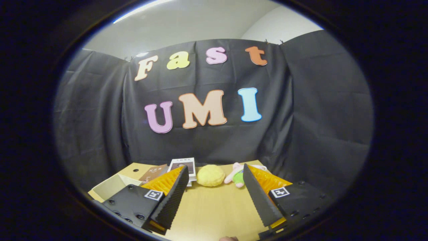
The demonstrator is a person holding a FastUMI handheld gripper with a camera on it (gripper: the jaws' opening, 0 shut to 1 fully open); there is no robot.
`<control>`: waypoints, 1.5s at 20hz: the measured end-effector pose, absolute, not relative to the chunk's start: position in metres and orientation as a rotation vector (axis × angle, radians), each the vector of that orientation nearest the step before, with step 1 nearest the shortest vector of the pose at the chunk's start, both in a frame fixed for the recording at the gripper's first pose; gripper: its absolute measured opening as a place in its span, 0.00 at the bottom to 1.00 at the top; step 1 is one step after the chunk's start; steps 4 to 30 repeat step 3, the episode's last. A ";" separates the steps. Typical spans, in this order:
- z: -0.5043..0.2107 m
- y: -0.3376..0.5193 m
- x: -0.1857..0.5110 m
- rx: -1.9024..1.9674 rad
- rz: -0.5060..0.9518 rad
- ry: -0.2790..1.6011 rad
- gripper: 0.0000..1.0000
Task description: Open the storage box then place both shoes into the box .Put the left shoe in first, then the right shoe, with the right side of both shoes facing outward in a uniform manner.
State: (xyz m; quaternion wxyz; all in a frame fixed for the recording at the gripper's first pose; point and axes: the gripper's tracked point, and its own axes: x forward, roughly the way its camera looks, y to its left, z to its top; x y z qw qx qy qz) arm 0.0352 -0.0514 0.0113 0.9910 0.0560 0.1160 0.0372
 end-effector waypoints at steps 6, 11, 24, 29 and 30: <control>0.015 -0.058 0.036 0.108 0.063 0.224 1.00; 0.015 -0.058 0.036 0.108 0.063 0.224 1.00; 0.015 -0.058 0.036 0.108 0.063 0.224 1.00; 0.015 -0.058 0.036 0.108 0.063 0.224 1.00; 0.015 -0.058 0.036 0.108 0.063 0.224 1.00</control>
